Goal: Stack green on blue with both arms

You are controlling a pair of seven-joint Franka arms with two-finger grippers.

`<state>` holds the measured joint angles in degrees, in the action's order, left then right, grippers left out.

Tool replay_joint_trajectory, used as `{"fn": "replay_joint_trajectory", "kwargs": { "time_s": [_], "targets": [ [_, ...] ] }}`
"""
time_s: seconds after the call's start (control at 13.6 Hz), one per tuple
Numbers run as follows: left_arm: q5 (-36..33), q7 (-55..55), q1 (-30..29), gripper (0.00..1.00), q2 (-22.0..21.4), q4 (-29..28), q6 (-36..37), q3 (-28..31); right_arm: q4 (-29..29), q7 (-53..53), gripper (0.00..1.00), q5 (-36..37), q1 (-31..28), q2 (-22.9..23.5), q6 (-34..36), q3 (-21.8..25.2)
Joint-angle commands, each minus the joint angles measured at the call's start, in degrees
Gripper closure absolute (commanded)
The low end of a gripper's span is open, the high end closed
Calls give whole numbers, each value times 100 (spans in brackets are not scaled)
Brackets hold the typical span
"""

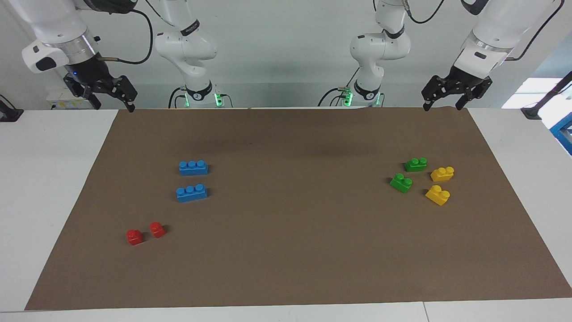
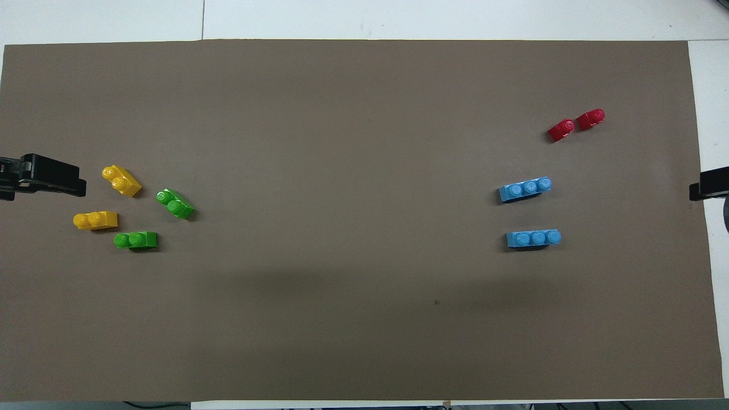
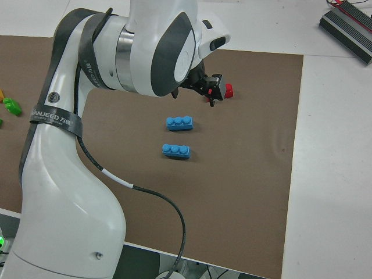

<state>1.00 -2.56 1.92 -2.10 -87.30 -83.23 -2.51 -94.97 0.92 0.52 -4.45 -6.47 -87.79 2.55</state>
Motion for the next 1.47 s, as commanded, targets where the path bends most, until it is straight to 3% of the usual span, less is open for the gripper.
{"fn": "replay_joint_trajectory", "kwargs": {
  "time_s": [0.0,0.44,0.74,0.96,1.25,1.4],
  "targets": [
    [67,27,10,0,-19,38,-9,49,32,92,0,-140,-74,-12,52,-35],
    [14,-26,10,0,-45,-14,-53,40,-4,22,0,-132,-82,-39,51,-35],
    [14,-34,-16,0,-343,-567,18,57,-267,92,0,-132,-38,-179,34,-35],
    [14,-86,-113,0,-361,-595,18,58,-329,23,0,-132,-74,-188,-106,-35],
    [14,-1541,-210,0,-519,-937,-166,49,-540,-345,0,-140,-178,-329,-28,-18],
    [14,-2473,-201,0,-694,-1418,-823,49,-732,97,10,-149,-162,-381,-263,-18]
  ]
}}
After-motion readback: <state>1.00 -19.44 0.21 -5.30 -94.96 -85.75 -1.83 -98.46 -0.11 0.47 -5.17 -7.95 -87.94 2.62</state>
